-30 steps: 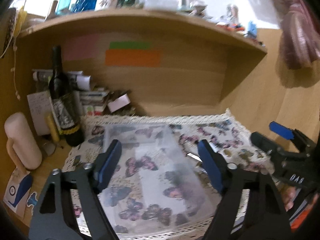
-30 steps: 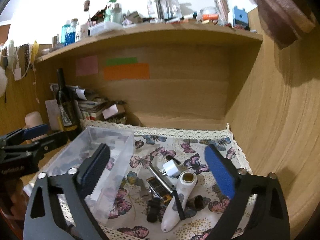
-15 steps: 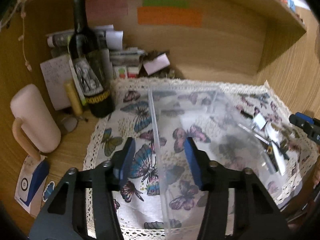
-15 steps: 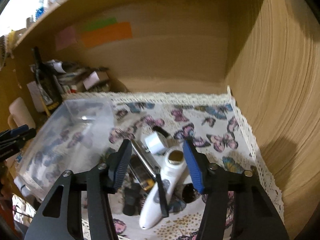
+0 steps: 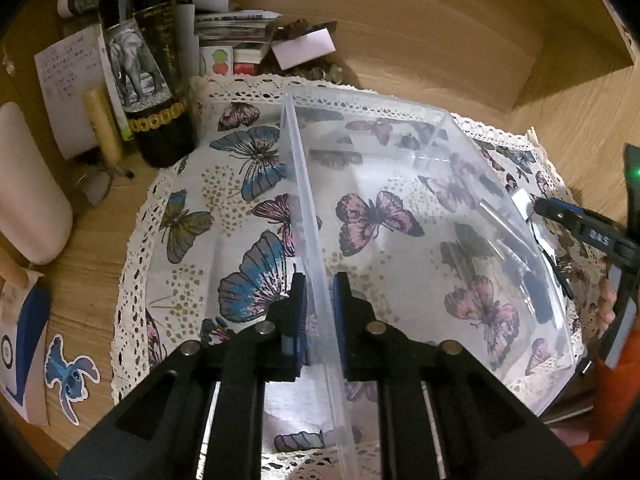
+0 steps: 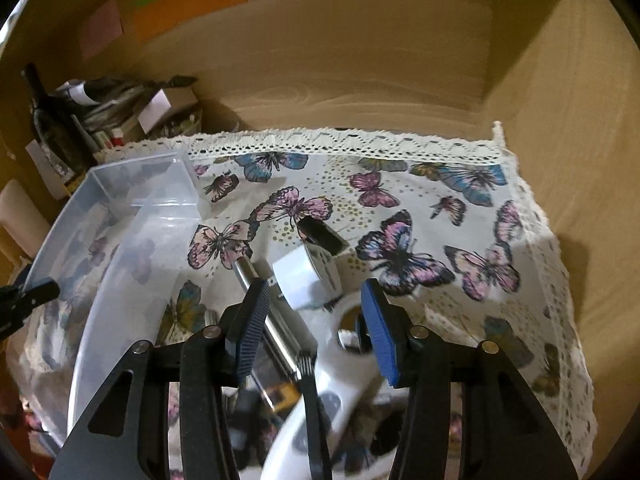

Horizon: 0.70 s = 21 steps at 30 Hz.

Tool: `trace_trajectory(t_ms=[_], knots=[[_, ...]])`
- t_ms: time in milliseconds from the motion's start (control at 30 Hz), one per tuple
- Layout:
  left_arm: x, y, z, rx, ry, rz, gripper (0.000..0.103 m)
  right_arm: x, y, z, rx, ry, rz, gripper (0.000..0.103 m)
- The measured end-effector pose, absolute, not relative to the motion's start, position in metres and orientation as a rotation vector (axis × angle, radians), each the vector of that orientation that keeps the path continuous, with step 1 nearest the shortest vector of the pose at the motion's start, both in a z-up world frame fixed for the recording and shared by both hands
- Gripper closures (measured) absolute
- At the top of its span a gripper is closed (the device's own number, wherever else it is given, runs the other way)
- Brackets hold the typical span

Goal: Organize rigid objects
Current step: 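Grasp the clear box wall with the left tool while the right tool reaches toward the white plug, then close the right tool on the white plug adapter and lift it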

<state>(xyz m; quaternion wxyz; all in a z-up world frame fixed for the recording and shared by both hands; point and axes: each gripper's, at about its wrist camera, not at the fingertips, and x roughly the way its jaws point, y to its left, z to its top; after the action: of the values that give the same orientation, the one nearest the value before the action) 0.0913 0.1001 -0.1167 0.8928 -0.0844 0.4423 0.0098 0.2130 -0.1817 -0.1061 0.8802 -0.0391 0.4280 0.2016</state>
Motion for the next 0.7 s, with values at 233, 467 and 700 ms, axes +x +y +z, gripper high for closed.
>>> trace_trajectory(t_ms=[233,467,700], knots=[[0.092,0.101,-0.117,-0.161,0.914,0.014,0.09,0.242,-0.161,-0.129,-0.152,0.975,0.43,0.058],[0.092,0.102,-0.118,-0.152,0.91,0.01,0.09,0.244,-0.158,-0.133,-0.15,0.971,0.426,0.063],[0.092,0.102,-0.117,-0.153,0.909,0.01,0.09,0.225,-0.157,-0.1,-0.129,0.876,0.434,0.064]])
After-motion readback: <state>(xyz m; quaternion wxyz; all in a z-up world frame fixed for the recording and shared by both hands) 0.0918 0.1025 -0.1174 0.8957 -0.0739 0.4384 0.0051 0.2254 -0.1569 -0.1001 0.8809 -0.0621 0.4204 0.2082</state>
